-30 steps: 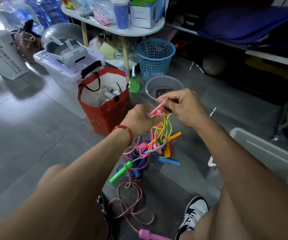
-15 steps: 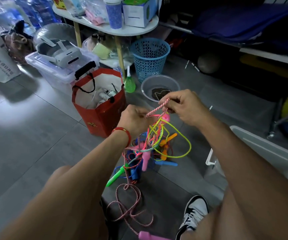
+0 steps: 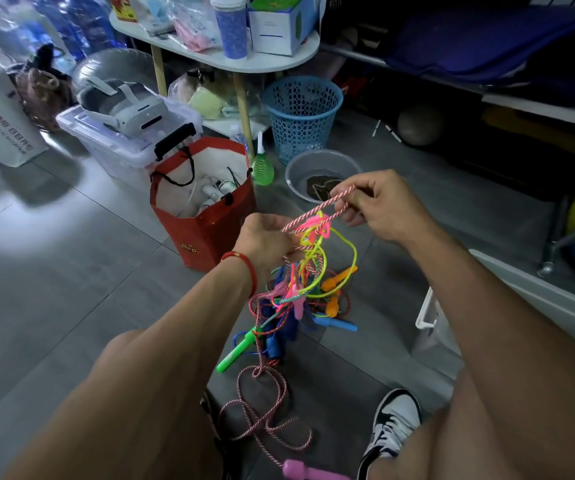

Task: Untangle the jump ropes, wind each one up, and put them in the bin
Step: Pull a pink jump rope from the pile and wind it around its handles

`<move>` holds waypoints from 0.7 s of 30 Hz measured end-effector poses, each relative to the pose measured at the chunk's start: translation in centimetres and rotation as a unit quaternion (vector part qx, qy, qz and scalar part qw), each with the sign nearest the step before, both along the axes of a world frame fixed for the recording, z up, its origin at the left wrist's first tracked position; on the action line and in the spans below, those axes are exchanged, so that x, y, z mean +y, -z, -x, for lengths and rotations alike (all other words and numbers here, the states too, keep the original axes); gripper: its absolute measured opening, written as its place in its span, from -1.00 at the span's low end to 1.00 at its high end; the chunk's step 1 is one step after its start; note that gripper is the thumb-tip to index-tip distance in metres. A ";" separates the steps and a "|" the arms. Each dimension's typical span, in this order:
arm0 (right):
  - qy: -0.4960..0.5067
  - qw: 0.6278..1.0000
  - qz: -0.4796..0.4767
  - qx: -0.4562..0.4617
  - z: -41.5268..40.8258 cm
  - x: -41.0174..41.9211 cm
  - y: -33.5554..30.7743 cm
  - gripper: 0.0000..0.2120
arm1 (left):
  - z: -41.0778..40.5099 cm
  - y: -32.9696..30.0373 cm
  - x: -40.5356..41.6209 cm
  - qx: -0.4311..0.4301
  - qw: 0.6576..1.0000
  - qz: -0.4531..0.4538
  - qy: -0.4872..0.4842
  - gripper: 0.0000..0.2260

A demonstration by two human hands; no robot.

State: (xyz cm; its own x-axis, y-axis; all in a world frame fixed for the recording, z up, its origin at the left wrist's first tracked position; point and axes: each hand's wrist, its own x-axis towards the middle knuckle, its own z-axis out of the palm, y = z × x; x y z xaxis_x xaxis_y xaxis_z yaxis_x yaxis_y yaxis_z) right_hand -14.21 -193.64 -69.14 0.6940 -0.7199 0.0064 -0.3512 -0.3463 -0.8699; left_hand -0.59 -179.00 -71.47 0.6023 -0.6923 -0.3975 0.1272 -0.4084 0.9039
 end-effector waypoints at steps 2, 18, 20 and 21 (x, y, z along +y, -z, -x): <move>0.005 0.999 -0.029 0.014 -0.1 0.2 0.3 -0.77 | 0.4 -0.2 0.0 0.059 0.998 0.028 -0.016 -0.83; -0.083 0.953 0.209 0.200 1.3 -2.1 1.2 -0.89 | -1.1 -3.3 1.7 0.064 0.978 0.170 -0.101 -0.72; -0.082 0.945 0.173 0.264 1.8 -2.8 2.3 -0.82 | -1.7 -2.6 2.1 0.010 0.987 0.124 -0.102 -0.75; -0.089 0.954 0.141 0.248 1.9 -3.0 2.6 -0.79 | -2.2 -2.2 2.4 -0.059 0.994 0.064 -0.069 -0.80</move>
